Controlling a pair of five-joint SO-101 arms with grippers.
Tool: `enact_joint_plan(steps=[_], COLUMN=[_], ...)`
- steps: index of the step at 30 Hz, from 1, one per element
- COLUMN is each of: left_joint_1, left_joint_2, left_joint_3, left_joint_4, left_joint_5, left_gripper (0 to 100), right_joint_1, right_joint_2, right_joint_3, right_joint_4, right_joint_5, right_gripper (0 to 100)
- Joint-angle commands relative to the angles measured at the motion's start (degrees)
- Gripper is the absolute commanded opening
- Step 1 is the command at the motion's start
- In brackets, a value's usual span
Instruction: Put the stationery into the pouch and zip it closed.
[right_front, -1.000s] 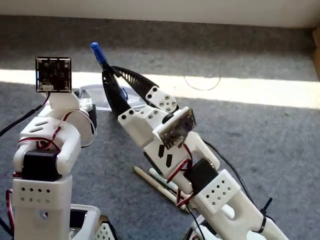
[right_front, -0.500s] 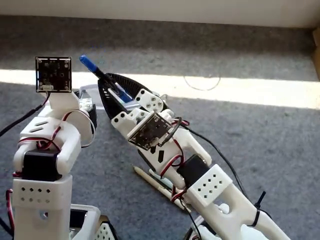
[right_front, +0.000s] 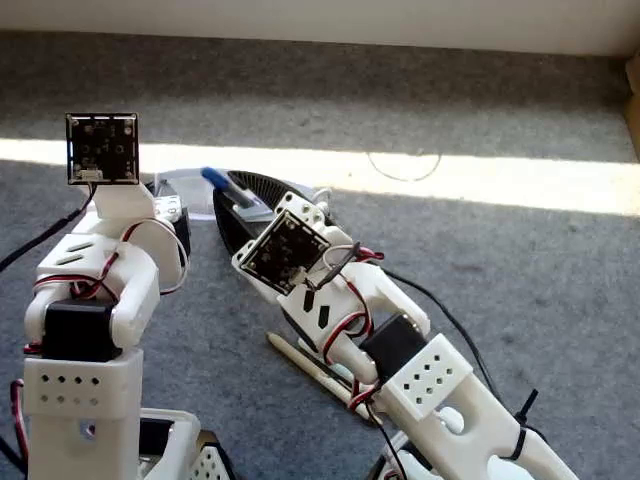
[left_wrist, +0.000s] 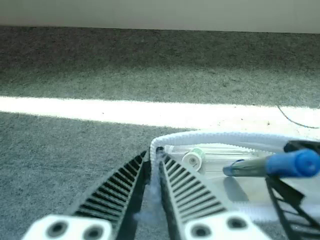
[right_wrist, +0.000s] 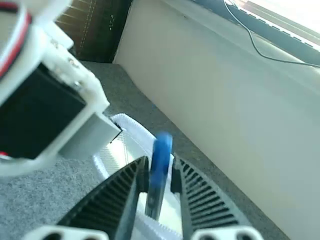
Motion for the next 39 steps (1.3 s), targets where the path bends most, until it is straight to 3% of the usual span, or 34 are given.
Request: enact_joint_plan(steps=[1, 20, 29, 39], left_joint_1=[-0.57, -0.84, -3.65, -3.65], left_joint_2=[1.98, 1.98, 1.98, 1.98], left_joint_3=[2.51, 2.59, 2.59, 2.59], left_joint_4=[-0.09, -0.09, -0.18, -0.18], left_joint_5=[-0.35, -0.18, 0.09, 0.09], left_gripper=[1, 1, 1, 1], right_joint_1=[-0.04, -0.04, -0.40, -0.40], right_joint_2=[-3.38, -3.74, -3.30, -3.38], right_joint_3=[-3.56, -3.82, -20.18, -30.55], right_joint_4=[0.31, 0.57, 24.31, 37.85], right_joint_5=[0.44, 0.62, 0.44, 0.44], right_gripper=[7.8, 7.7, 7.7, 6.6])
